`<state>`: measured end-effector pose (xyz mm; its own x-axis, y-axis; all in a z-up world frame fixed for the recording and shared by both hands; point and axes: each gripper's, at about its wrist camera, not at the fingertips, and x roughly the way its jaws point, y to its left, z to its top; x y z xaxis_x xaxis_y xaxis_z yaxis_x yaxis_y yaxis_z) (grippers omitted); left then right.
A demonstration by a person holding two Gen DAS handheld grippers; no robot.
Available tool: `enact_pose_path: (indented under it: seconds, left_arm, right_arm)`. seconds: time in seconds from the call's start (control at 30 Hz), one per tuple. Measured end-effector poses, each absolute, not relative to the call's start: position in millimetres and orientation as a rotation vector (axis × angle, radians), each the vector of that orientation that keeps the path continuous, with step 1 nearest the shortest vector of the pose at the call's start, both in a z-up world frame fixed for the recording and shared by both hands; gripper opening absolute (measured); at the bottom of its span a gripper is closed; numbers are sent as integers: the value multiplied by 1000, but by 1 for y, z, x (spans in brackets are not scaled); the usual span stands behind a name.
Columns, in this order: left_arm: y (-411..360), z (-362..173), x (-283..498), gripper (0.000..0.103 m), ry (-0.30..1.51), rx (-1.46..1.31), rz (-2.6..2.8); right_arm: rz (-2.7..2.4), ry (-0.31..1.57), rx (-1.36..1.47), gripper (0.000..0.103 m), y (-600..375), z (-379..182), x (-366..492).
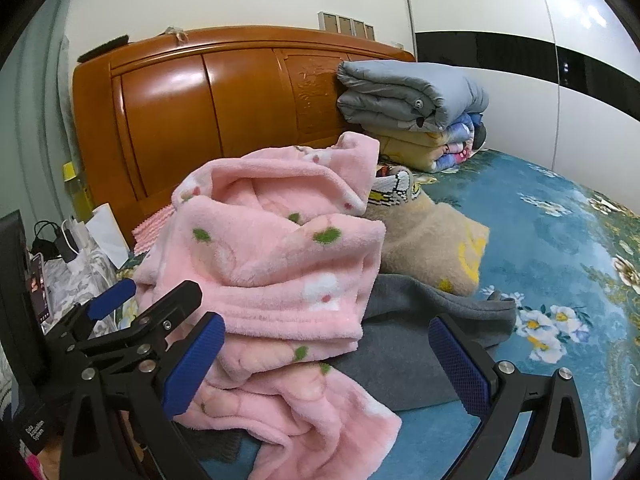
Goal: Fold clothes
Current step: 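Approach the crumpled pink fleece garment with both grippers open, then grasp the pink garment edge with the left gripper while the right gripper grasps another edge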
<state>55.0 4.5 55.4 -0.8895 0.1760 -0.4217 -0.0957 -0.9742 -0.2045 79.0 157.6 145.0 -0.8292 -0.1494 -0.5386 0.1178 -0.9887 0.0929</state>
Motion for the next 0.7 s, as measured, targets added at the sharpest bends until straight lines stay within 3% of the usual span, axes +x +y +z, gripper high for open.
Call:
enact_pose_path:
  seconds: [0.27,0.47,0.7]
  left_arm:
    - [18,57,55,103,-176,-634,2879]
    - [40,82,41,103,116,-588,2924]
    - [74,120,-7,103,532,-609,2946]
  right_arm:
    - [-2894,-40,831,103,171,153,98]
    - [-2944,-7,782,103,214,152,148]
    - [-3013,-128,821,103,277,125,201]
